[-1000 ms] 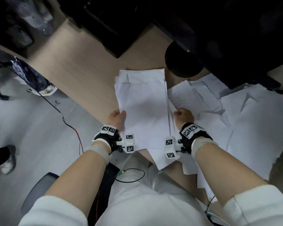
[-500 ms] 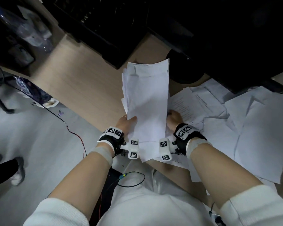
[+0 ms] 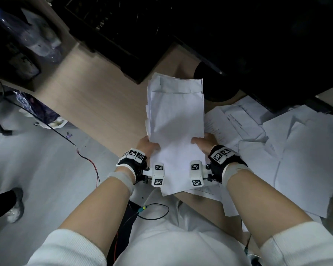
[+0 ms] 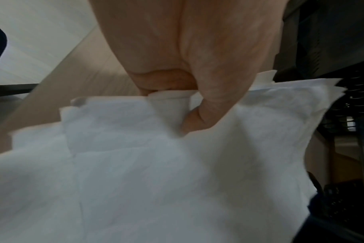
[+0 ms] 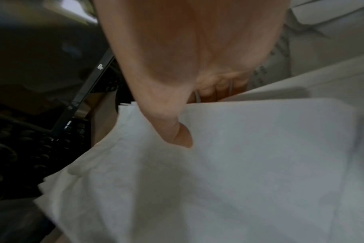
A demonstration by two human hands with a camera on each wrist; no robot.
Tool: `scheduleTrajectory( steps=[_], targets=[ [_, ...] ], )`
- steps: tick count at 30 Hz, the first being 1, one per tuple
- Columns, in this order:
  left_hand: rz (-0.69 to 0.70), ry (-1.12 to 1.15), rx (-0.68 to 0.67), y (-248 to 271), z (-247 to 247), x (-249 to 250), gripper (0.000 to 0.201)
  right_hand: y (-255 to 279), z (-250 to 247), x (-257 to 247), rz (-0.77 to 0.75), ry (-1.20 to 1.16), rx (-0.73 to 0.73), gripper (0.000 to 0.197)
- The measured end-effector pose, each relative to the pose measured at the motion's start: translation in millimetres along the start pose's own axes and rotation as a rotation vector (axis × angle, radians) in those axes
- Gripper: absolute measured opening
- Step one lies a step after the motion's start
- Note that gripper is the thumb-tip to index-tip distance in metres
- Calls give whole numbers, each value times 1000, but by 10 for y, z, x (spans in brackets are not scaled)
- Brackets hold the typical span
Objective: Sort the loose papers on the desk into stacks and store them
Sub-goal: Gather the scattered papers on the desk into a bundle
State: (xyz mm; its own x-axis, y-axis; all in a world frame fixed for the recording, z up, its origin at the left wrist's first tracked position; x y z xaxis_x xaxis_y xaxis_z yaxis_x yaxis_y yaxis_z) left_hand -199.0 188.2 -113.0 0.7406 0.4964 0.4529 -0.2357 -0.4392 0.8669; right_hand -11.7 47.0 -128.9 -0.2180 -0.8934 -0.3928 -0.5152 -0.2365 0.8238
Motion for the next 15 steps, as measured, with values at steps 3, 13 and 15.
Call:
scheduleTrajectory(
  steps=[3, 13, 15],
  targets=[
    [-5, 27, 26, 118, 9, -30, 19, 114, -85, 75, -78, -117, 35, 29],
    [224, 142, 242, 828, 252, 446, 14, 709, -633, -65, -399, -320, 127, 20],
    [337, 198, 306, 1009, 308, 603, 27, 830, -783, -110, -443, -350, 156, 13]
  ],
)
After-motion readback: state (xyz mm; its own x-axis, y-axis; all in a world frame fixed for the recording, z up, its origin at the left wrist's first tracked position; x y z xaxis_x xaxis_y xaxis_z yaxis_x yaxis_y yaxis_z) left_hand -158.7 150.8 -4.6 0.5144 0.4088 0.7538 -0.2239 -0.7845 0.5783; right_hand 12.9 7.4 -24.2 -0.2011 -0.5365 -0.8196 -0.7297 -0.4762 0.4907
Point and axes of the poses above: each hand's wrist, its own y-axis away from the middle knuckle, its own z-axis out of the palm, x = y × z, the point moved 2 cm from there along -y, towards the middle knuckle, and after that the axes turned 1 degree about -y, right-handed, at the moved point
